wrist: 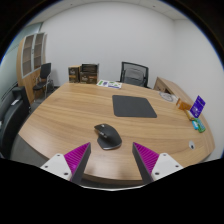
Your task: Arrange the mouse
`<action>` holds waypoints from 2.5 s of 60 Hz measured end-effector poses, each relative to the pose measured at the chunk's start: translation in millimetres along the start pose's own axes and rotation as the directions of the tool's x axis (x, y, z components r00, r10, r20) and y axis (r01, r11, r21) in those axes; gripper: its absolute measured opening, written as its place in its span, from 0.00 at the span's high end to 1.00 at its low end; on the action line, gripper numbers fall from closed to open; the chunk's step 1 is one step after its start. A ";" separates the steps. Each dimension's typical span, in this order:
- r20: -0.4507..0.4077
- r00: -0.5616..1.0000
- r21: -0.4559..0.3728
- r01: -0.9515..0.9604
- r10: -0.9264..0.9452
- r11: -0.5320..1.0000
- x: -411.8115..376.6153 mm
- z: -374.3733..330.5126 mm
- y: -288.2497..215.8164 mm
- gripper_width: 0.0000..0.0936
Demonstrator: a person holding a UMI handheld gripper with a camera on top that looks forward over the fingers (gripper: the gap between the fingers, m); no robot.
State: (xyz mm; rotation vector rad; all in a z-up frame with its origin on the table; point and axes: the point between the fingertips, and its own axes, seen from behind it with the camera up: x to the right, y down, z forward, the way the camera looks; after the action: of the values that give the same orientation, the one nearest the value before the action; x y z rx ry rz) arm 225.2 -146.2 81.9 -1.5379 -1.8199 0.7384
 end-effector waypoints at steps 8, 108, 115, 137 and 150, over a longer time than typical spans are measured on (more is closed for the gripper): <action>-0.019 1.000 -0.018 -0.024 0.024 1.000 -4.1 43.4 8.0 0.08; -0.075 0.967 -0.075 -0.249 0.243 0.966 44.9 140.8 -35.8 0.67; -0.074 0.969 -0.019 -0.240 0.238 0.971 64.1 137.2 -84.4 0.67; -0.151 0.961 0.102 -0.218 0.231 0.971 142.3 214.4 -199.8 0.67; -0.161 0.957 0.042 -0.236 0.240 0.971 148.6 287.1 -183.9 0.66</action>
State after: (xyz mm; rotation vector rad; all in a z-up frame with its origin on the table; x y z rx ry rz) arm -128.2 -33.6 54.4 -1.7687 -1.5178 0.7149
